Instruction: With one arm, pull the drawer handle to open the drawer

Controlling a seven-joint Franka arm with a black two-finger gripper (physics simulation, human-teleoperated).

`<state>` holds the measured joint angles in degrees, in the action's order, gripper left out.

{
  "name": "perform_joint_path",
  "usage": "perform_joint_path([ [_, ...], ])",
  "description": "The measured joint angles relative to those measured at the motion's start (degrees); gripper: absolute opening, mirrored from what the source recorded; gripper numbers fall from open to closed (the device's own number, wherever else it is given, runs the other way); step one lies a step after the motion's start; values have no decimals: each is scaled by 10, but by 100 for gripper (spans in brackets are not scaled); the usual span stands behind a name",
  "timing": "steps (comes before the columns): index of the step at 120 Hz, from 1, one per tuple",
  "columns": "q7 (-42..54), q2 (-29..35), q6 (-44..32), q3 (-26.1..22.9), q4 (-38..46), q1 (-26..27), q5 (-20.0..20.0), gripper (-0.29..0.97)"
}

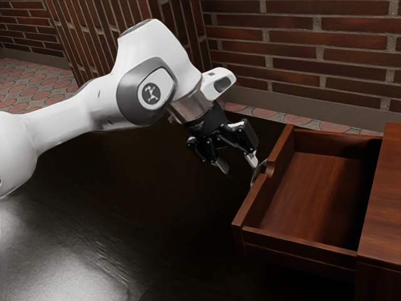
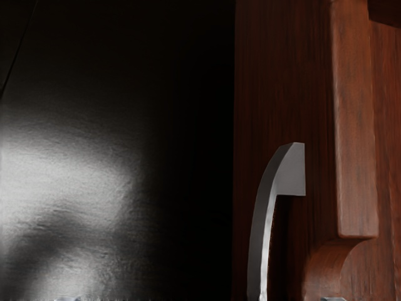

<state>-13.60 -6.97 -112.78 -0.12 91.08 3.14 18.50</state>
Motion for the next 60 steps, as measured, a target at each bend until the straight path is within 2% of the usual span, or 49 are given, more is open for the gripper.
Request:
perform_joint_path([
  [15,3,22,16,1,-10,3,-9,56],
  [33,5,11,53,-3,-47,20,-25,61],
  [48,6,-1,73,-5,-81,56,-58,63],
  [60,6,-2,84,-7,-96,61,-70,64],
])
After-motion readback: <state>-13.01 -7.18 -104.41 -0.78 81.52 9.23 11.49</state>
